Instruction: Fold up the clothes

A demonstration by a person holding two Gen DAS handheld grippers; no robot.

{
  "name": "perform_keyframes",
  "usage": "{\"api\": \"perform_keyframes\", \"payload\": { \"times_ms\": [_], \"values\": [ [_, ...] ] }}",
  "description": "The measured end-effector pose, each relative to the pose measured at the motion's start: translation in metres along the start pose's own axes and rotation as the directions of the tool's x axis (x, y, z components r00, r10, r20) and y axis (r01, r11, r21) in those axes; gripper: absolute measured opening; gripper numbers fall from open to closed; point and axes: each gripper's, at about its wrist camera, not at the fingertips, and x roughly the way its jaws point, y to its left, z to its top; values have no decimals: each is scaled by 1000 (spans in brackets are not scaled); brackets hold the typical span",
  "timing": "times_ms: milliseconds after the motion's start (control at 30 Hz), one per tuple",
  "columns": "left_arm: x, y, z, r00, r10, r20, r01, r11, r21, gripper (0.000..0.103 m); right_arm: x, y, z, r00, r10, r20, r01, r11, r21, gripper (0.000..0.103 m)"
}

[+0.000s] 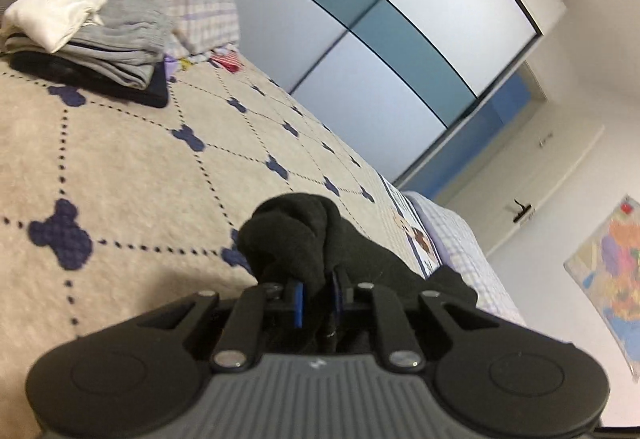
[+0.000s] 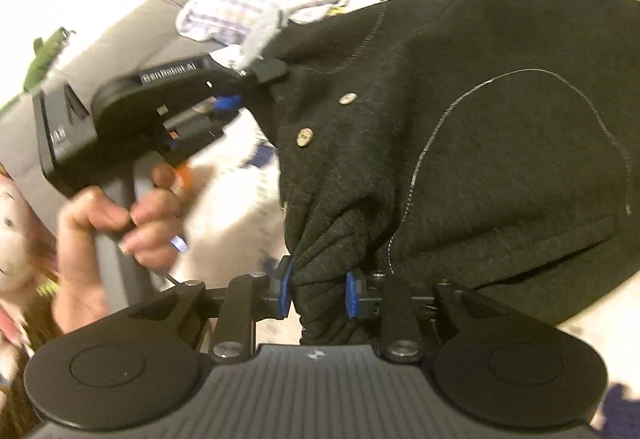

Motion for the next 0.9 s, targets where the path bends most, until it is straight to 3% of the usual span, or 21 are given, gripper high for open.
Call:
{"api": "perform_keyframes", "payload": {
  "times_ms": [133, 300, 367, 500, 600, 667, 733, 900],
  "values": [
    [-5, 9, 4, 999, 44, 21, -43, 998, -42, 18, 12, 7, 15, 996, 88, 18, -89, 995, 49, 28],
    [-28, 24, 10, 997, 42, 62, -35, 994, -107, 40, 17, 14, 38, 985, 160, 61, -165, 982, 89, 27],
    [-32, 32, 10, 997, 66, 40, -60, 990, -126, 51, 13, 20, 49, 978, 190, 85, -198, 976, 92, 27],
    [-31, 51, 4, 992, 114, -61, -125, 967, -222, 54, 4, 34, 66, 972, 207, 109, -214, 975, 56, 27],
    [-23, 74, -9, 990, 55, -131, -103, 914, -393, 58, 35, 37, 75, 970, 212, 118, -217, 976, 30, 27],
    [-18, 87, -21, 988, -27, -149, -57, 847, -528, 66, 57, 37, 71, 969, 211, 126, -216, 976, 29, 26],
    [-17, 93, -30, 987, -65, -150, -39, 795, -605, 71, 62, 38, 67, 968, 209, 135, -216, 976, 33, 26],
    [-20, 89, -45, 990, -68, -124, -31, 750, -661, 85, 63, 33, 86, 967, 209, 149, -216, 976, 37, 26]
  ]
}}
